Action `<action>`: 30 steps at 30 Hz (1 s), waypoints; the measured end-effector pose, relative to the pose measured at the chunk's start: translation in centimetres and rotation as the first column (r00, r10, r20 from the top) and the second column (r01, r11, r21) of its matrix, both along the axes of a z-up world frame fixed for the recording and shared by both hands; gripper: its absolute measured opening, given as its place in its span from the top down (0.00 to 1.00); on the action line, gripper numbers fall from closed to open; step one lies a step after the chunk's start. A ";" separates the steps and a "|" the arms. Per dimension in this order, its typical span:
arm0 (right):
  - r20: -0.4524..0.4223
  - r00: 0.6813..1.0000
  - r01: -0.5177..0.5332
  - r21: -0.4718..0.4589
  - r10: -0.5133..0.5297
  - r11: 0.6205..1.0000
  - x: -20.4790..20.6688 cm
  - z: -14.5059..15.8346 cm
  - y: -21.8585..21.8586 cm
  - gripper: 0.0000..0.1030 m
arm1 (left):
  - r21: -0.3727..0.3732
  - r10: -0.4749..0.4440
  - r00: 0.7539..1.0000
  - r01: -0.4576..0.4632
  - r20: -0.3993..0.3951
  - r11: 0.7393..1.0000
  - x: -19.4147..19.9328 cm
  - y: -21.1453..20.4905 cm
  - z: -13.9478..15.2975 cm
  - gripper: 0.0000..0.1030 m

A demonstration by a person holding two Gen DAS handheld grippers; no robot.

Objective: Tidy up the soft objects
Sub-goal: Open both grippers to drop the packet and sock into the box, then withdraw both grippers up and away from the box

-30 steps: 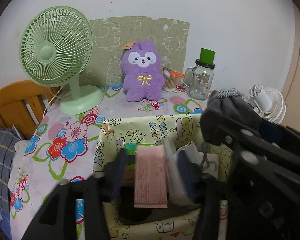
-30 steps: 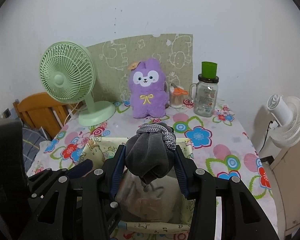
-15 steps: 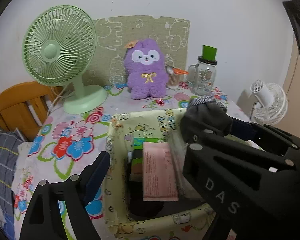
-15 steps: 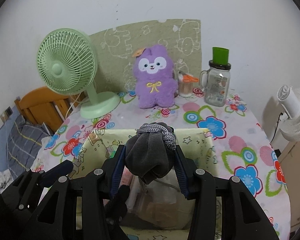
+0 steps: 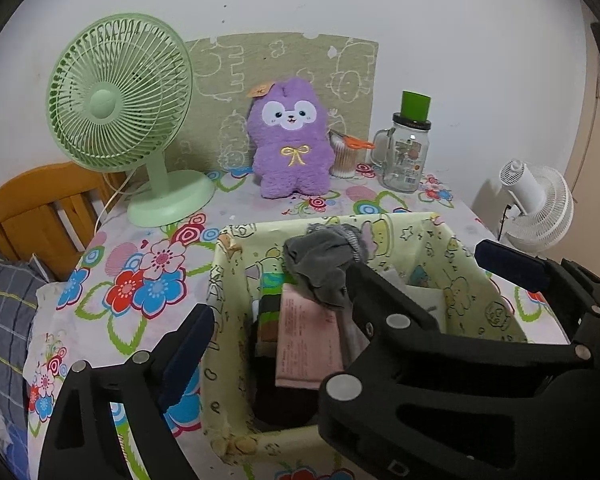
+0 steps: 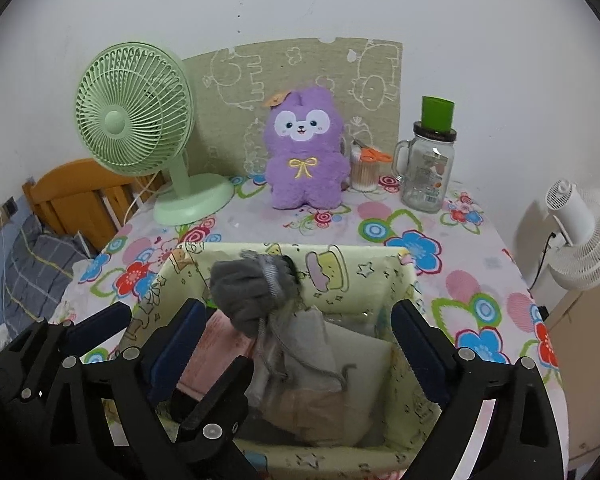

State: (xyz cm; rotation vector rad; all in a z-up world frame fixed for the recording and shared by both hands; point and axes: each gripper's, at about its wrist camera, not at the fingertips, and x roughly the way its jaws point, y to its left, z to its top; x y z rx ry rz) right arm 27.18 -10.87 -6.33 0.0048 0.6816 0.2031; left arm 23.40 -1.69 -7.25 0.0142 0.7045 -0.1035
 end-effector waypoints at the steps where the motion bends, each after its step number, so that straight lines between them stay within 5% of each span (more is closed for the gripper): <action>1: -0.002 1.000 0.005 0.002 -0.005 1.000 -0.3 0.1 -0.2 0.07 | 0.001 -0.003 1.000 0.003 0.002 1.000 -0.2 -0.1 0.1 0.09; 30: 0.146 0.985 0.088 0.002 -0.087 0.996 -13.5 6.7 -6.0 0.07 | -0.031 0.057 0.990 -0.054 0.130 0.998 -11.8 -0.4 5.8 0.01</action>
